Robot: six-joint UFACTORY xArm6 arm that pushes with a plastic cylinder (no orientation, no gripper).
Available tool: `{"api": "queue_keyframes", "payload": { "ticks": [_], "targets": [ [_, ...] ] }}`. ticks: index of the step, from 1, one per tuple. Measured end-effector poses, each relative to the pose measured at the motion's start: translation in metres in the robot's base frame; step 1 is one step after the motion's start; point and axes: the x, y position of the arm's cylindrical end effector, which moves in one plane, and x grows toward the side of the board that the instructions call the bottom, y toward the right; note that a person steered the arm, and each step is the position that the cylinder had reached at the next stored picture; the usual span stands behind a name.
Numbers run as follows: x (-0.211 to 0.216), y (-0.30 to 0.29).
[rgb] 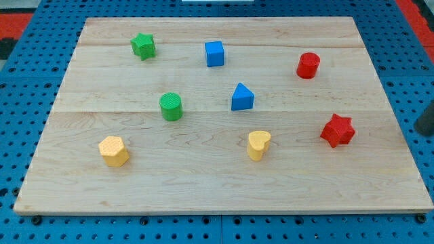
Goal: Slide the red star up a bit
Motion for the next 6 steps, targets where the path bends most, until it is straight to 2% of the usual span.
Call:
{"api": "queue_keyframes", "payload": {
  "ticks": [1,2,3,4,5,6],
  "targets": [
    [0.047,-0.026],
    [0.041,-0.039],
    [-0.017,-0.083],
    [0.024,-0.096],
    [0.025,-0.152],
    [-0.016,-0.151]
  ]
}}
